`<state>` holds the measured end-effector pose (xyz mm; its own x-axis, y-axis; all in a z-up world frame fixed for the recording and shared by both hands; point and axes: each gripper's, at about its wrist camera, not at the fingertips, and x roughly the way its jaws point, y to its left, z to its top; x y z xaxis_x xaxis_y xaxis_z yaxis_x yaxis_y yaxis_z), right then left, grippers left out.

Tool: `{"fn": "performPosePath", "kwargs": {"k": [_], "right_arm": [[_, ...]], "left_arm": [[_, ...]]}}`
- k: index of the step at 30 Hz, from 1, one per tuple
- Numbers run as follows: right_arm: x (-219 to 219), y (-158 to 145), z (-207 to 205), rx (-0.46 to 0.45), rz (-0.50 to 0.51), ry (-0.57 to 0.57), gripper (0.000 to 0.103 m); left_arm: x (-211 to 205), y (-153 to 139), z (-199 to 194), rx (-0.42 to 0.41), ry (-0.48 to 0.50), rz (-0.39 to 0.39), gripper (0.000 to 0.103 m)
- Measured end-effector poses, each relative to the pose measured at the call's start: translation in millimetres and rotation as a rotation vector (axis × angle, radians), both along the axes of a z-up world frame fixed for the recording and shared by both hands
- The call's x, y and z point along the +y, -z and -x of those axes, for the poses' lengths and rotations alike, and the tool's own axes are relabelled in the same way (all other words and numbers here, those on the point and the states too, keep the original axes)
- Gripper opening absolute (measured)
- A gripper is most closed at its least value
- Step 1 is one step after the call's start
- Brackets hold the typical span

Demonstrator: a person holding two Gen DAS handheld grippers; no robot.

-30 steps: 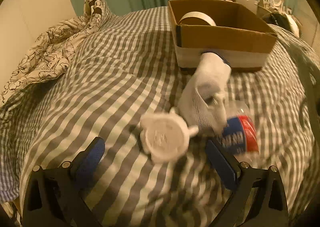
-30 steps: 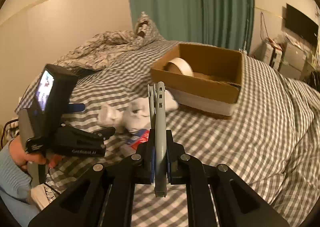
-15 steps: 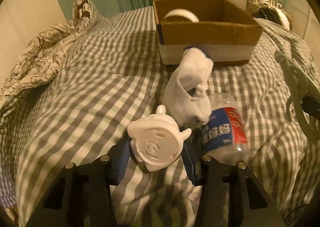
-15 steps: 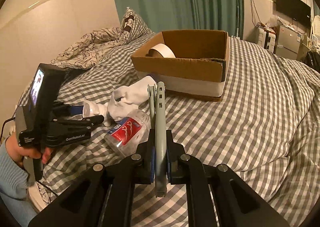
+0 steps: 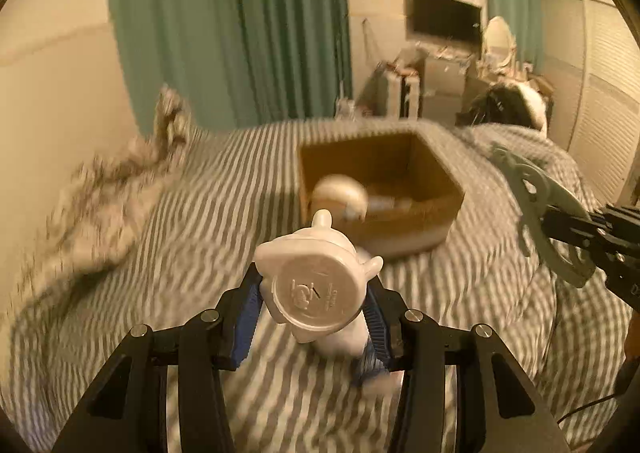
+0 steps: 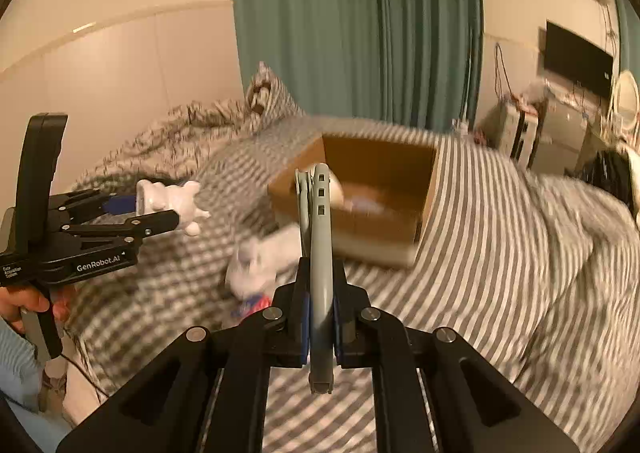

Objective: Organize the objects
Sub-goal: 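Carry scissors and lid over the box and open both tools to release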

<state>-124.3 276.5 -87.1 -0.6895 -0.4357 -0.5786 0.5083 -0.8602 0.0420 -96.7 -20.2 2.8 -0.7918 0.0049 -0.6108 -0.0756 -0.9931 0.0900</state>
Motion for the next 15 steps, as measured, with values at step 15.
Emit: {"fn": "performPosePath", "kwargs": {"k": [15], "right_arm": [[-22.4,-51.3,161.4,0.071,0.008,0.023,0.008]], "left_arm": [[38.0,-24.7,171.2,0.04,0.052,-0.054,0.048]]}}
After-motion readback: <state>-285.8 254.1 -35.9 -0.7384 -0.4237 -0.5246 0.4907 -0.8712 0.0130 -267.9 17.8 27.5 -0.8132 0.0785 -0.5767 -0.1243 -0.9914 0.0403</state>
